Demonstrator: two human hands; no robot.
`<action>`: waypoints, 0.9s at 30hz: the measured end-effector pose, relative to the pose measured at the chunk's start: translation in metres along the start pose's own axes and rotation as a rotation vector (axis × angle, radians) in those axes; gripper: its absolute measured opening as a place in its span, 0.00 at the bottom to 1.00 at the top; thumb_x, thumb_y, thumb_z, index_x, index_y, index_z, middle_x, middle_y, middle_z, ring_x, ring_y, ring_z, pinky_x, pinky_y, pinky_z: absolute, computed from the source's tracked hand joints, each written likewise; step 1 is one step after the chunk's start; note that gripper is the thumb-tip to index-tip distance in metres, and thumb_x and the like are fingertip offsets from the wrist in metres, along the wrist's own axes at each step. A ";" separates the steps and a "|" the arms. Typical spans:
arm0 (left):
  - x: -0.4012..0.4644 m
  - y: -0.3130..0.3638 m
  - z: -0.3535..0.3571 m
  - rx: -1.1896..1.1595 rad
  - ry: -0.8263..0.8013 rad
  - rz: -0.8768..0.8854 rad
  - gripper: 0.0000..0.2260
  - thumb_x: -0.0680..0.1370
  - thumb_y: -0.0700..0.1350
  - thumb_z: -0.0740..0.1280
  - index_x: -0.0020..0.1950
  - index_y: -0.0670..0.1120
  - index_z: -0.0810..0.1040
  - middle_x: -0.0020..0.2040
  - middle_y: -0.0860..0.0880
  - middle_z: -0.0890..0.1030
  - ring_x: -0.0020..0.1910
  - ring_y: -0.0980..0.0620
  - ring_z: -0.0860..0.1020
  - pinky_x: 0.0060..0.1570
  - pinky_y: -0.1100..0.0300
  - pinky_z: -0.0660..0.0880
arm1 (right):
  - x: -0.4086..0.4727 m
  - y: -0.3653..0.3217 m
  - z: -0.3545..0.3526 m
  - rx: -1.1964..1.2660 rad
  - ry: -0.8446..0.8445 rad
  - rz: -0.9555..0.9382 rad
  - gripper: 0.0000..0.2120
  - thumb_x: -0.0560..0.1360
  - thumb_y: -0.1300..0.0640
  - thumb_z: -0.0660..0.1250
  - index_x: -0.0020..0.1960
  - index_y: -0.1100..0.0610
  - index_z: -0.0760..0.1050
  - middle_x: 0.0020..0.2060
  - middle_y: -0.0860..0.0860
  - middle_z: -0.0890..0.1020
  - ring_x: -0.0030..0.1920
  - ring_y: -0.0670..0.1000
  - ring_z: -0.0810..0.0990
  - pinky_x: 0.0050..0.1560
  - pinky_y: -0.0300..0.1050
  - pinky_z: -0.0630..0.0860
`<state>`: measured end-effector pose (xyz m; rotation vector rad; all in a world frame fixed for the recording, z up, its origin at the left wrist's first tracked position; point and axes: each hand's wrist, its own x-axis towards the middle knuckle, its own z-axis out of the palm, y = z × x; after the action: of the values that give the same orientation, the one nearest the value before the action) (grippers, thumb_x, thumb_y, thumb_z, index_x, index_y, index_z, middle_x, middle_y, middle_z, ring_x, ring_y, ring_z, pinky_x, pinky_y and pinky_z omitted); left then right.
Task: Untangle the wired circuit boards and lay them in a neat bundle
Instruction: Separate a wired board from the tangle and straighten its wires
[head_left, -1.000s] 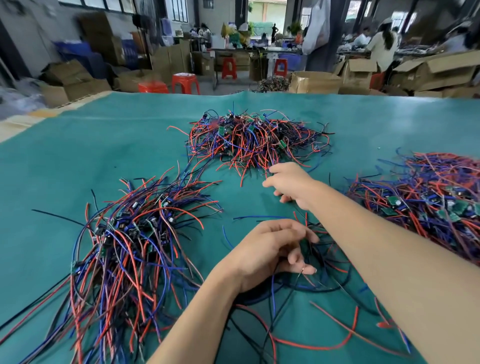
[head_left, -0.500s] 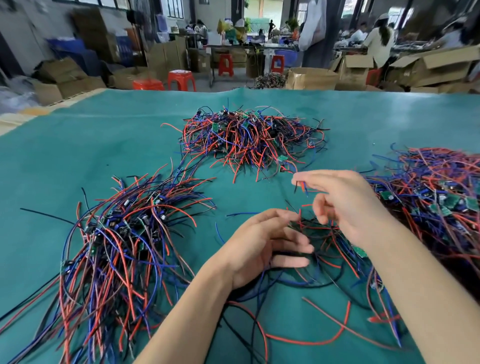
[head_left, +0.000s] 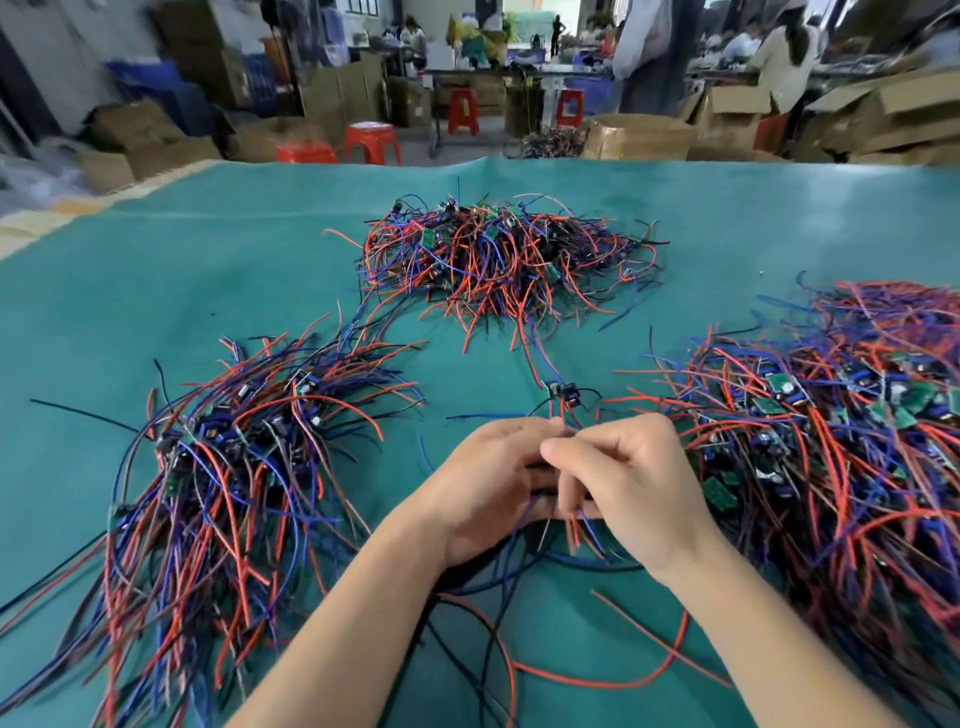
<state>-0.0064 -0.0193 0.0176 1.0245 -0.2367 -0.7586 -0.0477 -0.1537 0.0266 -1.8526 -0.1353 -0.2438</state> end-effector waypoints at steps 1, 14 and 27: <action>0.000 0.000 0.000 0.016 -0.004 0.004 0.12 0.83 0.40 0.59 0.44 0.40 0.79 0.39 0.43 0.83 0.34 0.50 0.82 0.38 0.58 0.80 | 0.000 0.001 -0.001 0.004 -0.004 0.006 0.18 0.70 0.53 0.68 0.23 0.58 0.77 0.20 0.55 0.74 0.25 0.51 0.72 0.32 0.56 0.76; 0.000 -0.007 -0.001 0.224 -0.087 0.052 0.11 0.85 0.38 0.55 0.55 0.36 0.75 0.48 0.40 0.80 0.46 0.50 0.82 0.51 0.59 0.80 | 0.010 0.010 -0.012 -0.250 0.373 -0.034 0.08 0.78 0.48 0.70 0.44 0.51 0.79 0.32 0.45 0.82 0.31 0.43 0.79 0.37 0.37 0.72; -0.004 -0.003 0.003 0.219 -0.118 0.063 0.12 0.81 0.35 0.61 0.64 0.34 0.74 0.48 0.36 0.79 0.50 0.40 0.81 0.49 0.57 0.80 | 0.020 0.005 -0.030 0.521 0.263 0.239 0.15 0.69 0.55 0.75 0.47 0.67 0.82 0.24 0.50 0.68 0.24 0.47 0.62 0.26 0.41 0.58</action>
<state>-0.0125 -0.0195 0.0180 1.1747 -0.4601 -0.7478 -0.0300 -0.1843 0.0348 -1.2904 0.1904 -0.2547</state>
